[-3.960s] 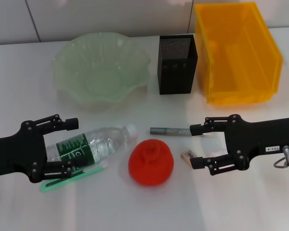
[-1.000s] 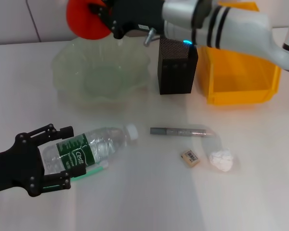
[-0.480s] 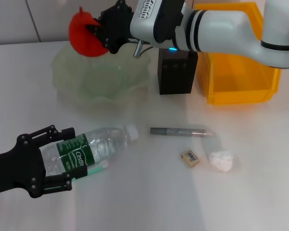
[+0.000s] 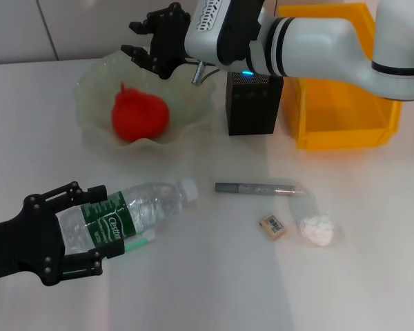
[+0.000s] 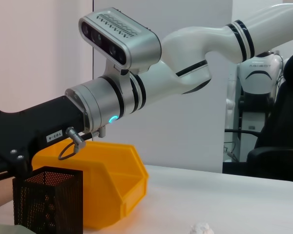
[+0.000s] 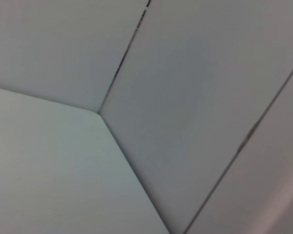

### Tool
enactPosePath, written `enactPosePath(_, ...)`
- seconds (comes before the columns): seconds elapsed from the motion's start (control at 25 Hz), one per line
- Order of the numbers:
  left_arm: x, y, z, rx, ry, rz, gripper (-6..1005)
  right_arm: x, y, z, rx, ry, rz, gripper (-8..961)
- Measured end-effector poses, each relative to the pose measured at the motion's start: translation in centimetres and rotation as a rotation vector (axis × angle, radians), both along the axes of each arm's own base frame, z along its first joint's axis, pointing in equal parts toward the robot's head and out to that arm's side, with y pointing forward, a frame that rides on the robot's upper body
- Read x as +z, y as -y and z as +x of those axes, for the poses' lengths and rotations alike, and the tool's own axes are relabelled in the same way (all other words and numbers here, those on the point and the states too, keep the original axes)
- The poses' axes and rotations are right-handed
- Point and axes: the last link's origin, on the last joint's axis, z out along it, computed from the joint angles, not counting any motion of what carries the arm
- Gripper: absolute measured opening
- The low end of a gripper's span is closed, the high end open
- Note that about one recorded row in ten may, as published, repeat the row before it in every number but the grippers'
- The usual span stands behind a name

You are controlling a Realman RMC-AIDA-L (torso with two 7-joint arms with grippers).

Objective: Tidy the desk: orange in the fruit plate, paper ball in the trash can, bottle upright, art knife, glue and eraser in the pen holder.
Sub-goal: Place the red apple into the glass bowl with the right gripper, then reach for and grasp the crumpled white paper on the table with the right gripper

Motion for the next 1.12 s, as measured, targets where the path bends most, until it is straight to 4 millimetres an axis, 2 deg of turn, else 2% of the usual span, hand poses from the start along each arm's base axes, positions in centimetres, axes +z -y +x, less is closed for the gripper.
enactPosePath(0.2, 0.0, 0.0, 0.0, 0.001, 0.003, 0.003, 792, 0.1, -0.1, 0.0, -0.026, -0.026, 0.033, 303)
enactPosePath(0.28, 0.0, 0.1, 0.0, 0.002, 0.003, 0.003, 791, 0.5, 0.1, 0.1, -0.029, -0.052, 0.050, 500)
enactPosePath(0.4, 0.0, 0.1, -0.1, 0.005, 0.004, 0.004, 790, 1.3, 0.6, 0.1, -0.031, -0.106, 0.068, 615)
enactPosePath(0.52, 0.1, 0.1, -0.1, 0.006, 0.004, 0.007, 789, 3.0, 1.4, 0.6, -0.069, -0.206, 0.088, 730)
enactPosePath(0.72, 0.0, 0.3, -0.3, 0.006, 0.001, 0.011, 787, 6.5, 3.2, 1.8, -0.113, -0.320, 0.134, 746)
enactPosePath(0.84, 0.0, 0.4, -0.3, -0.004, -0.001, 0.020, 786, 8.3, 3.4, 3.1, -0.180, -0.332, 0.145, 756)
enactPosePath(1.0, -0.1, 0.4, -0.3, -0.005, -0.001, 0.020, 785, 9.2, 3.0, 4.1, -0.309, -0.332, 0.025, 766)
enactPosePath(1.12, -0.1, 0.3, -0.2, -0.007, -0.001, 0.020, 784, 10.2, 3.5, 3.7, -0.385, -0.268, -0.092, 766)
